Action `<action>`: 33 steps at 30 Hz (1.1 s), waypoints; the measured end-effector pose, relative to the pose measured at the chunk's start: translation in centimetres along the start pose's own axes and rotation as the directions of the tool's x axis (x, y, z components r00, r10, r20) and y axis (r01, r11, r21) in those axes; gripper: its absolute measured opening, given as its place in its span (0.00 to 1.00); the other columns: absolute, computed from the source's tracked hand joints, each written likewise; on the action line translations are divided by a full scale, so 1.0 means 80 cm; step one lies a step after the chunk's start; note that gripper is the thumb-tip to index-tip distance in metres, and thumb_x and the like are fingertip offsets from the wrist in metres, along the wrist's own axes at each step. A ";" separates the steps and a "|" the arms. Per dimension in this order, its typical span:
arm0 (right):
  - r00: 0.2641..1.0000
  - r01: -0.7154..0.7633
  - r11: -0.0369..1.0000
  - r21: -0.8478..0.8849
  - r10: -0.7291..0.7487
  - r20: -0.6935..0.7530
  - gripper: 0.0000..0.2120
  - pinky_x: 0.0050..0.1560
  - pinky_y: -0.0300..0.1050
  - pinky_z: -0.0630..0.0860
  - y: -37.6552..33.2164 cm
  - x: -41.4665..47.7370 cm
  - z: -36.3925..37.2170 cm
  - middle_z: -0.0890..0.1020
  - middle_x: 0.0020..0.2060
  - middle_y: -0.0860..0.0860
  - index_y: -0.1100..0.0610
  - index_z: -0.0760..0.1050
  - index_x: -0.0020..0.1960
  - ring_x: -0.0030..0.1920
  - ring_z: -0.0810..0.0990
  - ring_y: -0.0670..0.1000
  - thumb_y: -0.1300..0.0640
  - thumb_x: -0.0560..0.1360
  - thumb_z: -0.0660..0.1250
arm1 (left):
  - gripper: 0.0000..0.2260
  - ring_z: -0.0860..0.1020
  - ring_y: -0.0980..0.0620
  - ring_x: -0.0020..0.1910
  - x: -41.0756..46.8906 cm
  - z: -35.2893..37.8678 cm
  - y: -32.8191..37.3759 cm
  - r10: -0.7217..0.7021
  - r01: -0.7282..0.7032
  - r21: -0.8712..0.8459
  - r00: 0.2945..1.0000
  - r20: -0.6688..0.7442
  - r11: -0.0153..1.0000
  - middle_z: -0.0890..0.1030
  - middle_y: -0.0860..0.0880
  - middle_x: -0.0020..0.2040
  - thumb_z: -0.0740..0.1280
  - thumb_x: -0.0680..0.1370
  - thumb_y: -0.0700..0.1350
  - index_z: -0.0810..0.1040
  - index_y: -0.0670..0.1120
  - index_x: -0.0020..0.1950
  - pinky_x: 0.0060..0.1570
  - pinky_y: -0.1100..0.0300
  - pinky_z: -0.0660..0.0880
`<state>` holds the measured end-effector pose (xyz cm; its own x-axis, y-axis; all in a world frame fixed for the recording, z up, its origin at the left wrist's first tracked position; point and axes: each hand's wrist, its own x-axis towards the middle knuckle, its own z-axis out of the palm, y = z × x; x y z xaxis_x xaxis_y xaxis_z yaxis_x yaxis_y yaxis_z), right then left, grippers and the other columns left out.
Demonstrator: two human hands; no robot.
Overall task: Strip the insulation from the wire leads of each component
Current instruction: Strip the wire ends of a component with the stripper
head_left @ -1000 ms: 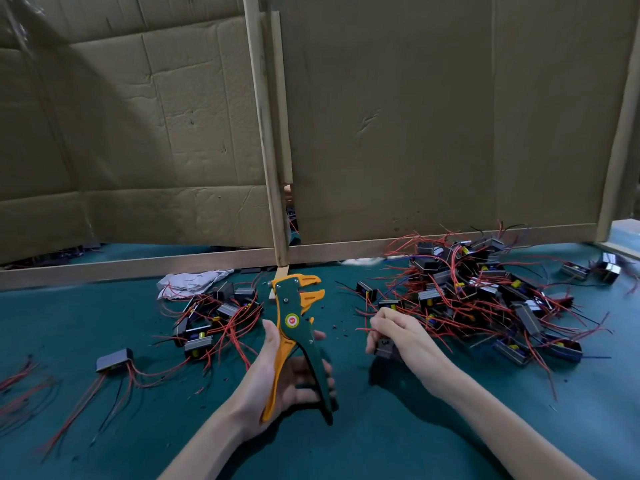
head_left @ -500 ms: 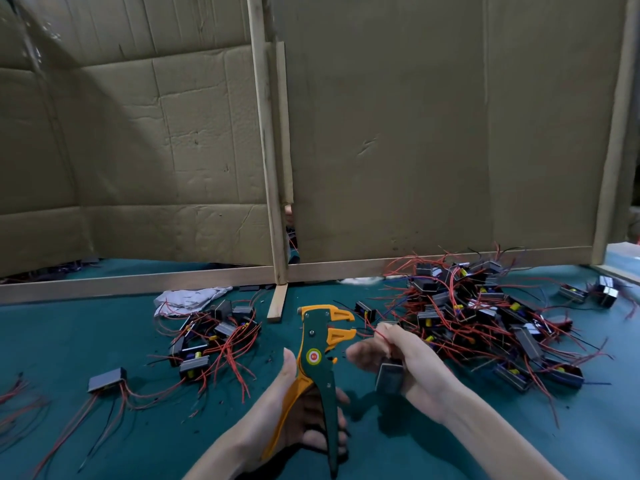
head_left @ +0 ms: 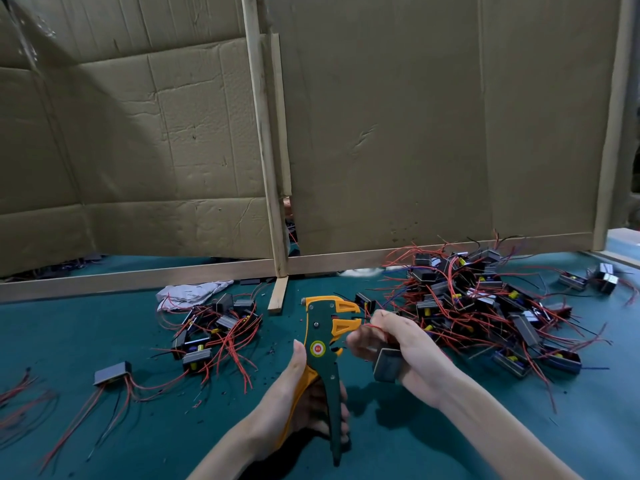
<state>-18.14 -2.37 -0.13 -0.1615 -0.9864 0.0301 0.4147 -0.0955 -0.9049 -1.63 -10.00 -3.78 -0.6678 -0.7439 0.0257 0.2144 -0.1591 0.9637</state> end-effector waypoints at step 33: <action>0.984 0.151 0.975 -0.164 -0.165 -0.074 0.08 0.46 0.48 0.82 -0.003 -0.006 0.002 0.85 0.36 0.59 0.60 0.66 0.45 0.41 0.84 0.54 0.58 0.82 0.58 | 0.38 0.80 0.38 0.43 -0.032 0.002 -0.004 -0.175 0.166 0.066 0.968 0.181 0.984 0.80 0.36 0.42 0.57 0.66 0.73 0.82 0.39 0.45 0.48 0.45 0.77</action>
<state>-18.02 -1.90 0.12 -0.2933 -0.9445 0.1478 0.2325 -0.2204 -0.9473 -0.15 -7.95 -4.12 -0.8127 -0.5747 -0.0956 0.0536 -0.2372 0.9700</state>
